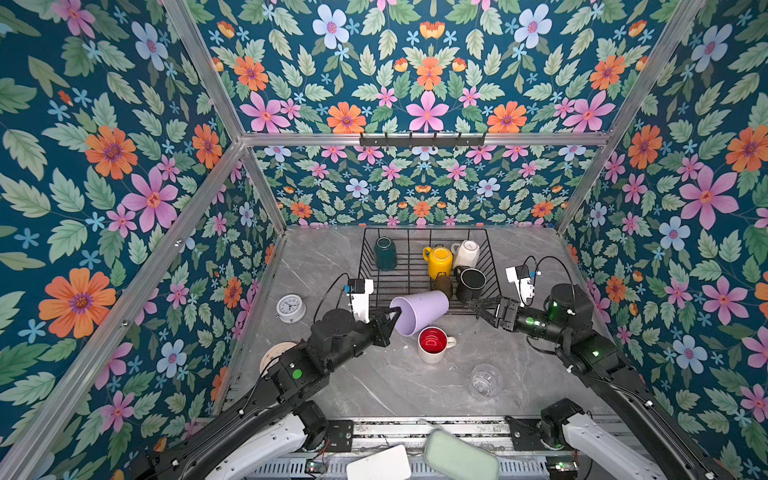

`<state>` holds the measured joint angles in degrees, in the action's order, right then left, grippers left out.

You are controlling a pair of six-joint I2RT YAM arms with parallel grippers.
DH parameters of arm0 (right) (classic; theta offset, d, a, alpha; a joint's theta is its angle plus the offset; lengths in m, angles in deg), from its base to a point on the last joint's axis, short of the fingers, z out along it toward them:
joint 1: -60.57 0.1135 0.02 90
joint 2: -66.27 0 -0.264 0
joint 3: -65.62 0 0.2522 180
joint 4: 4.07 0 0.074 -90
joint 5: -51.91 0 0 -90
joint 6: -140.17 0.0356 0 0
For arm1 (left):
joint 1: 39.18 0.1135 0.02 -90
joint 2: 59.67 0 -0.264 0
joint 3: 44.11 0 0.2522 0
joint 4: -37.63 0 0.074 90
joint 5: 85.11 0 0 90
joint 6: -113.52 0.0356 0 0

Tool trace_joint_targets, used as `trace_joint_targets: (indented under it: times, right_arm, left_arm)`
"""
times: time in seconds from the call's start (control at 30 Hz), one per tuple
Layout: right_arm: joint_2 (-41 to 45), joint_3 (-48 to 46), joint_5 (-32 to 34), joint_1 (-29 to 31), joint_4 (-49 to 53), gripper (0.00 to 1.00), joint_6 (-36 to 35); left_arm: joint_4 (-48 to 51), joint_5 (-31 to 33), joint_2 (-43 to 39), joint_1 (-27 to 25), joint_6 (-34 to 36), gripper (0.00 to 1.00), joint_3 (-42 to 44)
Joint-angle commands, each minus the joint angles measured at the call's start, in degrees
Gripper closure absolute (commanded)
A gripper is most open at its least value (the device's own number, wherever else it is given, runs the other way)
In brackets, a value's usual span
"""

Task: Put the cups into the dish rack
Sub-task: 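Lift the lavender cup sideways toward the right gripper with the left gripper, then grasp the lavender cup base with the right gripper while left holds it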

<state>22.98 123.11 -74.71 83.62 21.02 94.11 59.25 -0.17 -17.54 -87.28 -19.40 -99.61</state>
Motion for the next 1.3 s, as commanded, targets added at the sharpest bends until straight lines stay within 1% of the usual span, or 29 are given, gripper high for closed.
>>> trace_joint_targets:
  times: [0.0, 0.1, 0.2, 0.3, 0.4, 0.5, 0.6, 0.8, 0.87, 0.97, 1.27]
  right_arm:
    - [0.6, -0.2, -1.2, -0.1, -0.8, 0.09, -0.3]
    - [0.7, -0.1, -2.0, -0.2, -0.6, 0.09, -0.8]
    - [0.7, 0.1, -3.4, -0.2, -0.5, 0.09, -1.5]
    - [-0.2, 0.6, -6.6, -0.1, -1.4, 0.09, -2.5]
    - [-1.8, 1.6, -10.3, -0.1, -2.7, 0.09, -3.1]
    - [-3.0, 2.1, -11.6, -0.1, -4.5, 0.09, -3.0]
    - [-3.6, 2.5, -11.9, 0.0, -7.4, 0.09, -2.2]
    - [-6.5, 3.1, -16.8, 0.0, -17.2, 0.08, 2.0]
    - [-7.4, 3.7, -17.4, 0.4, -17.9, 0.08, 2.2]
    - [-8.9, 4.3, -17.1, 1.7, -18.1, 0.08, 1.9]
    - [-15.0, 5.9, -16.2, 8.1, -21.8, 0.08, 2.3]
  left_arm:
    - [-10.5, -15.1, 1.6, 5.9, -0.8, 1.00, 1.3]
    - [-21.9, -26.2, 3.2, 13.0, -6.2, 1.00, 5.6]
    - [-36.0, -34.5, 5.1, 17.6, -13.4, 1.00, 10.1]
    - [-45.7, -38.7, 7.2, 19.2, -17.6, 1.00, 12.5]
    - [-48.7, -40.3, 9.0, 19.6, -19.1, 1.00, 13.2]
    - [-54.6, -42.3, 10.7, 19.8, -21.7, 1.00, 14.2]
    - [-55.0, -43.4, 11.8, 19.9, -22.2, 1.00, 14.3]
    - [-55.7, -44.1, 12.3, 19.9, -22.6, 1.00, 15.0]
    - [-55.7, -44.3, 12.3, 19.9, -22.7, 1.00, 15.0]
    - [-55.9, -44.6, 12.3, 19.9, -22.9, 1.00, 15.0]
    - [-56.5, -45.6, 12.6, 19.9, -23.9, 1.00, 14.8]
